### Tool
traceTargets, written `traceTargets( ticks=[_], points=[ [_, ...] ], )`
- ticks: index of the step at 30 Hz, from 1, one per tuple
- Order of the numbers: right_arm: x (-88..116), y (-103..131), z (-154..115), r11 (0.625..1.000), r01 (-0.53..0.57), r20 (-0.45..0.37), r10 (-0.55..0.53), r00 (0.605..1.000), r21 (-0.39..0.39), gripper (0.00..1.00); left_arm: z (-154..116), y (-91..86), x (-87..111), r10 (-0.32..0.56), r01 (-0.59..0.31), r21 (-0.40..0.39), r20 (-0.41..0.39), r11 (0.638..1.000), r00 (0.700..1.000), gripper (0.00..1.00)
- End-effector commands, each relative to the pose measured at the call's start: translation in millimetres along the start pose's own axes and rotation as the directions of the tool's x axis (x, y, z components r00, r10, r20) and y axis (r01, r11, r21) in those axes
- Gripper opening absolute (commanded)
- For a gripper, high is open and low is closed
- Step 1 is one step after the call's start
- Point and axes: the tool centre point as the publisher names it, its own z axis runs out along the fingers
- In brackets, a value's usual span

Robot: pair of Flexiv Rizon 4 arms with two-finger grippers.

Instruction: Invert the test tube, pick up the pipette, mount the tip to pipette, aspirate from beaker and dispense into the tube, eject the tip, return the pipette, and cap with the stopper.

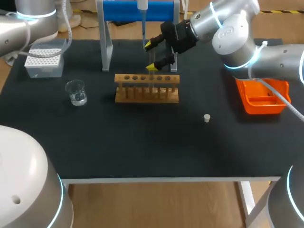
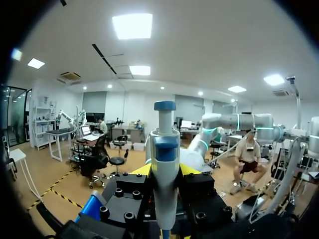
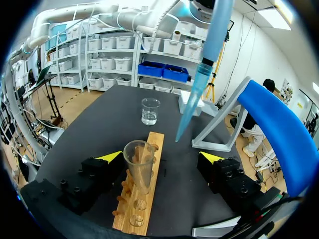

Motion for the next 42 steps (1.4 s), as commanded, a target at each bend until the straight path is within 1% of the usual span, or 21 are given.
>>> traceTargets(
  ticks=[1, 3, 7, 15, 22, 30, 35, 42],
  points=[
    [-1, 0, -1, 1.0, 0.0, -0.003, 0.0, 1.0, 0.002, 1.0, 0, -1.4, -0.2, 0.008, -0.008, 0.01, 0.001, 1.0, 1.0, 0.0],
    [-1, 0, -1, 1.0, 0.0, -0.003, 0.0, 1.0, 0.002, 1.0, 0, -4.4, -0.3, 0.006, -0.006, 0.012, -0.004, 1.0, 1.0, 0.0],
    [-1, 0, -1, 1.0, 0.0, -0.003, 0.0, 1.0, 0.002, 1.0, 3, -11.4, -0.3, -0.025, 0.025, 0.02, -0.015, 0.999, 1.0, 0.0],
    [-1, 0, -1, 1.0, 0.0, -0.003, 0.0, 1.0, 0.002, 1.0, 8, -26.4, 1.9, -0.036, 0.037, 0.024, -0.021, 0.999, 0.999, 0.0],
    [-1, 0, -1, 1.0, 0.0, -0.003, 0.0, 1.0, 0.002, 1.0, 17, -33.9, 2.2, -0.052, 0.053, 0.023, -0.034, 0.998, 0.998, 0.0],
    [-1, 0, -1, 1.0, 0.0, -0.003, 0.0, 1.0, 0.002, 1.0, 23, -29.7, 3.3, -0.057, 0.058, 0.029, -0.037, 0.998, 0.998, 0.0],
    [-1, 0, -1, 1.0, 0.0, -0.003, 0.0, 1.0, 0.002, 1.0, 22, -19.4, 3.8, -0.065, 0.066, 0.045, -0.029, 0.997, 0.997, 0.0],
    [-1, 0, -1, 1.0, 0.0, -0.003, 0.0, 1.0, 0.002, 1.0, 20, -10.2, 3.2, -0.072, 0.073, 0.058, -0.025, 0.996, 0.997, 0.0]
  ],
)
